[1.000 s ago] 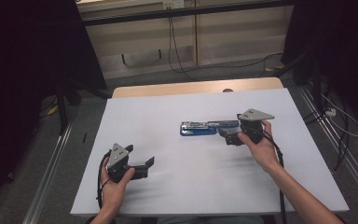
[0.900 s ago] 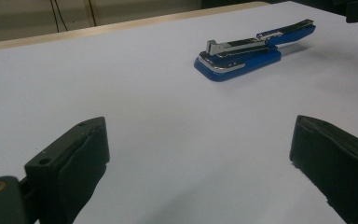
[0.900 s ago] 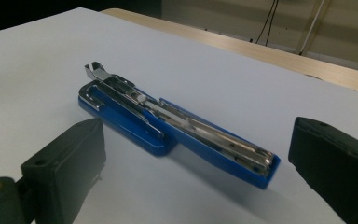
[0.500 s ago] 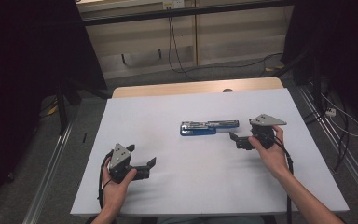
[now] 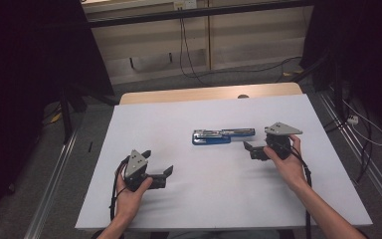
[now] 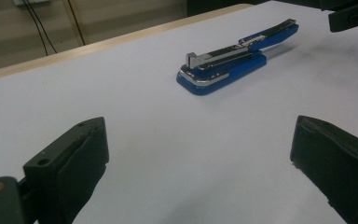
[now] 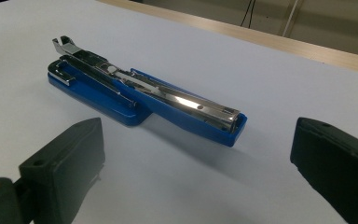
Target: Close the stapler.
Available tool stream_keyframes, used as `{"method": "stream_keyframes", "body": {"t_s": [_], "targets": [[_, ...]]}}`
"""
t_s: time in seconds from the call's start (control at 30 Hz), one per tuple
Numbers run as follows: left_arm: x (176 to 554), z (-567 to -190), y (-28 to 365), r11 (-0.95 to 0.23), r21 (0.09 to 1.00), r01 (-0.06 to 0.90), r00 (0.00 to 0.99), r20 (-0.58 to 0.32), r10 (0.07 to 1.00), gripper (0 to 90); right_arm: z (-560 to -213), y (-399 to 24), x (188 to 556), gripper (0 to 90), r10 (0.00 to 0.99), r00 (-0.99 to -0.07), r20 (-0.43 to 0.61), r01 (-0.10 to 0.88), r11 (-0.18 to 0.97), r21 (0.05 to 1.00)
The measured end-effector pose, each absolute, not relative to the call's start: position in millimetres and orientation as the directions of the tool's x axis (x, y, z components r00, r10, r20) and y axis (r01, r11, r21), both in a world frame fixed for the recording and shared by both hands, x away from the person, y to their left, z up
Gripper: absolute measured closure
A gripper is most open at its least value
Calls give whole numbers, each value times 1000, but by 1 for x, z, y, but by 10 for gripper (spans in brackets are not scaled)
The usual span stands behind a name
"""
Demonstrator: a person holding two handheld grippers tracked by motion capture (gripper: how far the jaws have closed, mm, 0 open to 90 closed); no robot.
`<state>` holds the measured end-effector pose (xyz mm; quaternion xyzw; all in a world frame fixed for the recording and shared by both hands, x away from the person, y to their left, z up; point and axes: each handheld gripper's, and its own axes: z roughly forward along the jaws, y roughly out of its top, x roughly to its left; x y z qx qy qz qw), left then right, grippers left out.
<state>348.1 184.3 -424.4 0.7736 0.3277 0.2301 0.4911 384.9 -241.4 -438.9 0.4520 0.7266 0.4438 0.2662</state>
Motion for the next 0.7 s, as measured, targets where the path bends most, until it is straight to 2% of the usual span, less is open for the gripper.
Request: {"method": "stream_keyframes", "body": {"t_s": [0.1,0.17,0.33,0.5,0.7], "targets": [[351,-425,178,-340,899,276,672,72,737,50,-438,-242,384,29,896,-443,13,418,193,888],[355,-428,173,-333,896,294,681,48,731,49,-438,-243,384,29,898,-441,16,417,189,889],[361,-429,165,-361,888,285,684,75,726,54,-440,-243,384,27,895,-446,12,420,197,886],[366,-433,165,-355,877,323,682,44,730,55,-440,-243,384,28,896,-443,14,425,196,884],[372,-433,163,-335,885,322,672,35,740,54,-441,-244,384,27,898,-440,11,427,199,882]]}}
